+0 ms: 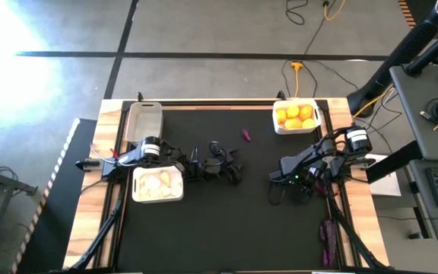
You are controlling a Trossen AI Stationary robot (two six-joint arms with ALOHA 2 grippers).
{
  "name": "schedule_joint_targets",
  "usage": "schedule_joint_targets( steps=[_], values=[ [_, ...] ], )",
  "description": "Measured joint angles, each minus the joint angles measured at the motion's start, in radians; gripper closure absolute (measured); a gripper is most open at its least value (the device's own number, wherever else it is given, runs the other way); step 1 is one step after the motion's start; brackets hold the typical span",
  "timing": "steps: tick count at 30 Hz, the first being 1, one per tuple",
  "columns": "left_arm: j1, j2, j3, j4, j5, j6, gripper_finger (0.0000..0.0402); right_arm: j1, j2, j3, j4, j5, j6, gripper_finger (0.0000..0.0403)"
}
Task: Sort produce into baskets
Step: Move the violet eggplant to the top center of the table
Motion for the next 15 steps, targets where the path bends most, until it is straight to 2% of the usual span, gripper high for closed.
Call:
schedule_joint_targets(
  steps=[5, 11, 15],
  values=[
    [0.0, 0.0, 0.0, 0.0, 0.0, 0.0, 0.0125, 0.0, 0.0, -0.032, 0.017, -0.026, -0.01, 0.0216],
    [0.0, 0.0, 0.0, 0.0, 0.0, 0.0, 0.0125, 0.0, 0.0, -0.042, 0.03, -0.053, 0.001, 0.0283],
    [0.0, 0.0, 0.0, 0.0, 0.0, 0.0, 0.0125, 0.001, 0.0, -0.001, 0.019, -0.036, 0.002, 0.0326]
  ],
)
